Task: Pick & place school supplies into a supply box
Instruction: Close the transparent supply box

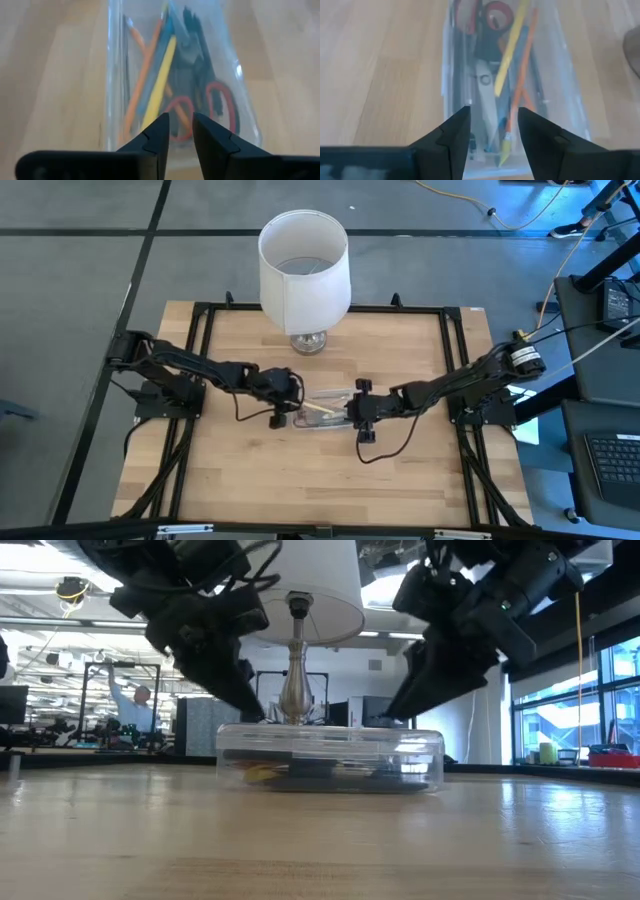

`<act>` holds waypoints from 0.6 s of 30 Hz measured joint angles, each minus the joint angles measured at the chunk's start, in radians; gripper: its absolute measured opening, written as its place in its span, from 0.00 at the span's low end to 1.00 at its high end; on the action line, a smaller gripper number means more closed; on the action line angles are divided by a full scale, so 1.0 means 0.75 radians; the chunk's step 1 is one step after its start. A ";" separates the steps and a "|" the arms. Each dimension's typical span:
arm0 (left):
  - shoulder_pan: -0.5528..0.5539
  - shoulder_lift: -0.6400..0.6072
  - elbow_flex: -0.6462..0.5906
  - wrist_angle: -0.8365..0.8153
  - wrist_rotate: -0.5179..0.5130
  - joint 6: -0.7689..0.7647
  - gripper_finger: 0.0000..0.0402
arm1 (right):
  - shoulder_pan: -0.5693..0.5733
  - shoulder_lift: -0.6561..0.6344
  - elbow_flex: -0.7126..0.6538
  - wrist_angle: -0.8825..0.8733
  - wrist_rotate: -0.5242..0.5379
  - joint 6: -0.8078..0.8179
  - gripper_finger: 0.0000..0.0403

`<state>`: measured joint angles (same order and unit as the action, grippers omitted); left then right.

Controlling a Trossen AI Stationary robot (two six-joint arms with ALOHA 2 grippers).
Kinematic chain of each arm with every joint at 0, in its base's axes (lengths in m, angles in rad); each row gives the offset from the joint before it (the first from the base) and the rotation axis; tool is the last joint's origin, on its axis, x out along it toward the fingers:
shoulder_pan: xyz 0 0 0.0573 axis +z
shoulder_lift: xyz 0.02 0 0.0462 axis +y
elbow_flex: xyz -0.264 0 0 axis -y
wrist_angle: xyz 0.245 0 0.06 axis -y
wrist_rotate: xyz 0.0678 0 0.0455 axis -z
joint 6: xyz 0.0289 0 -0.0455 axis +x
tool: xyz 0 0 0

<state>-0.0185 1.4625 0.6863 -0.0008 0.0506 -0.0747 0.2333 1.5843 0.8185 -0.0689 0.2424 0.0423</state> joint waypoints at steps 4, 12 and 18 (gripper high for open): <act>-0.010 0.030 0.003 -0.014 -0.010 -0.027 0.18 | -0.001 0.029 0.001 -0.003 -0.002 0.002 0.42; -0.006 0.038 0.005 -0.018 -0.062 -0.049 0.16 | -0.002 0.040 0.004 0.000 -0.028 0.011 0.42; -0.006 0.038 0.005 -0.023 -0.066 -0.048 0.15 | -0.002 0.040 0.004 -0.008 -0.037 0.043 0.42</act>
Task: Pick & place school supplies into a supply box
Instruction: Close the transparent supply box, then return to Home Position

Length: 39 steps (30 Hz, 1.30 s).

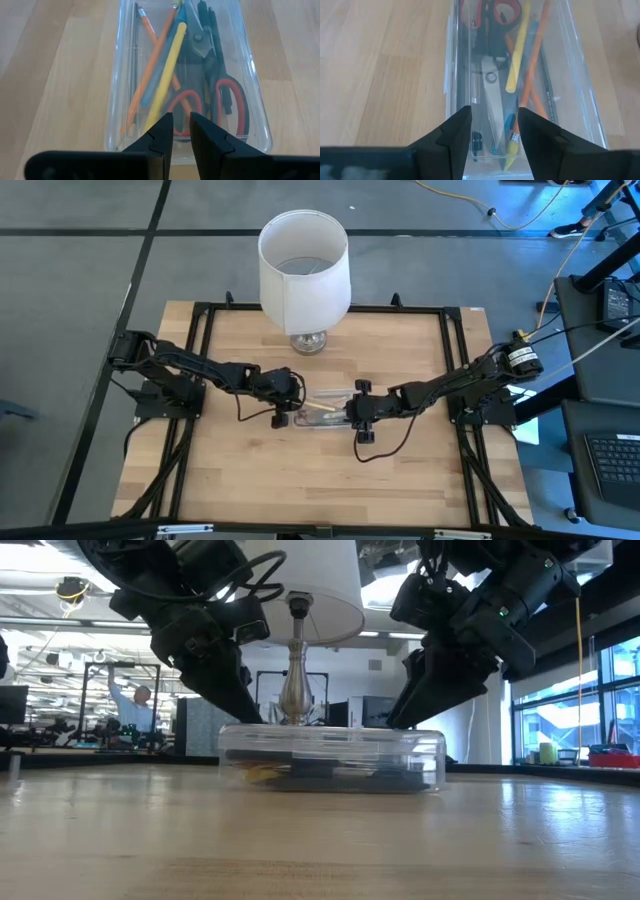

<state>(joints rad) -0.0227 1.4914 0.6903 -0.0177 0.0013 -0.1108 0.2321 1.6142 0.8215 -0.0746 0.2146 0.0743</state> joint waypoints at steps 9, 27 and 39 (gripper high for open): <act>0.000 -0.017 -0.001 -0.017 0.006 0.001 0.15 | 0.000 -0.009 0.000 -0.007 -0.004 -0.001 0.42; -0.031 -0.396 -0.025 -0.111 0.016 0.094 0.15 | 0.025 -0.304 -0.003 -0.183 -0.008 -0.111 0.42; 0.060 -0.833 -0.364 0.200 0.107 0.092 0.14 | 0.058 -0.875 -0.375 -0.067 0.005 -0.171 0.42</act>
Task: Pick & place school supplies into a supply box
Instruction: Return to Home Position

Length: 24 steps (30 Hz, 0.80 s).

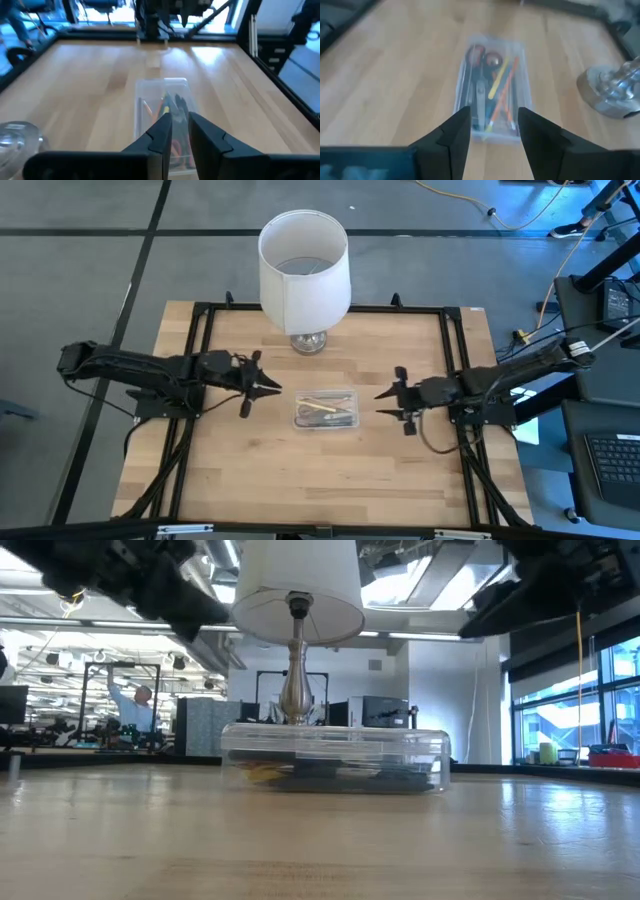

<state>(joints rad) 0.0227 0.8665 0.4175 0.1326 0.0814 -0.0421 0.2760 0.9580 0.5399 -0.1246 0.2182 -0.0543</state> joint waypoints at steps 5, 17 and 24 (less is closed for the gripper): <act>0.053 -0.161 -0.114 0.074 0.001 -0.026 0.15 | 0.001 -0.245 -0.139 0.075 -0.003 0.014 0.42; 0.129 -0.426 -0.301 0.112 0.011 -0.052 0.15 | 0.000 -0.615 -0.311 0.079 -0.002 0.039 0.42; 0.149 -0.546 -0.406 0.147 0.010 -0.078 0.14 | 0.000 -0.761 -0.386 0.078 -0.002 0.066 0.42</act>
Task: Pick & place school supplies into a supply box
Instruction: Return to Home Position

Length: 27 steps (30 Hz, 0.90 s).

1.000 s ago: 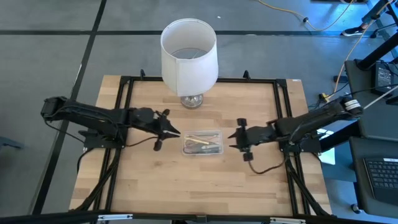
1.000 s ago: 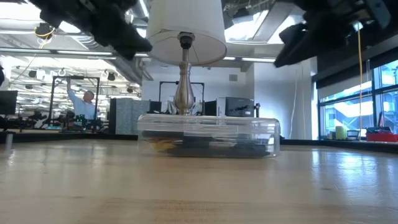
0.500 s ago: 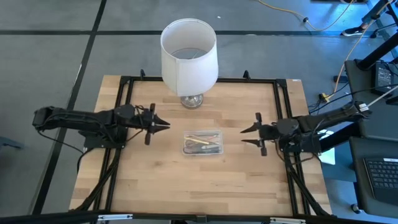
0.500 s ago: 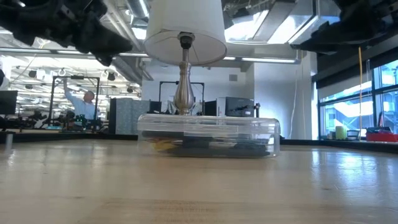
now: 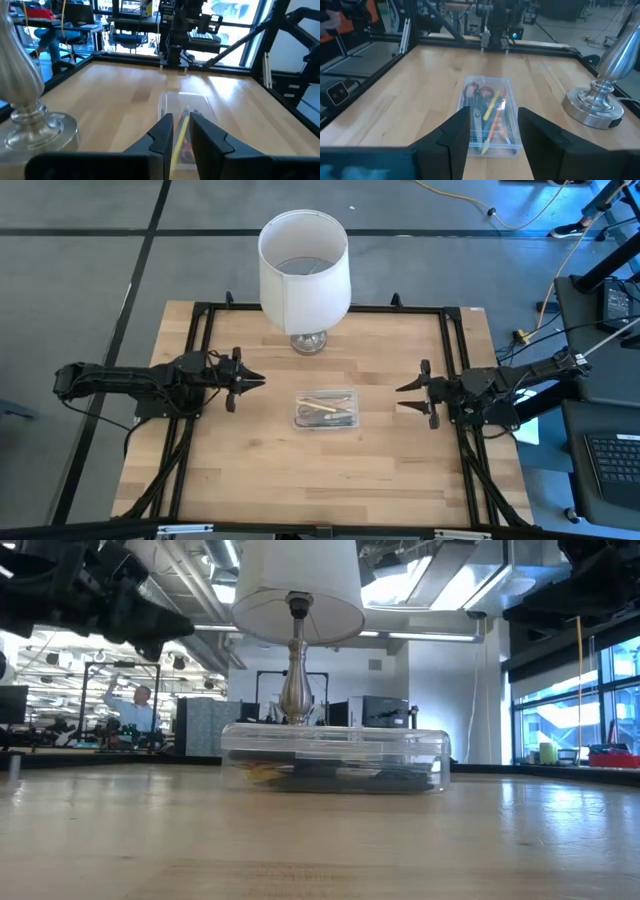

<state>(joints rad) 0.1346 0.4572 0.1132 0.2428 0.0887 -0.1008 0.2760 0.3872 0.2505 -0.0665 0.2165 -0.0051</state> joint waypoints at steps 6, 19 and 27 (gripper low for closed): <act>0.030 -0.088 -0.077 -0.003 0.001 -0.030 0.15 | 0.000 -0.122 -0.039 -0.030 0.001 -0.006 0.42; 0.092 -0.187 -0.140 -0.039 0.004 -0.058 0.15 | 0.000 -0.455 -0.148 -0.144 0.001 0.001 0.42; 0.105 -0.195 -0.140 -0.040 0.005 -0.058 0.14 | 0.000 -0.516 -0.143 -0.231 0.015 -0.003 0.42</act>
<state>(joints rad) 0.2135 0.3106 0.0082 0.2129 0.0921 -0.1442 0.2760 0.0003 0.1432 -0.2398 0.2277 -0.0071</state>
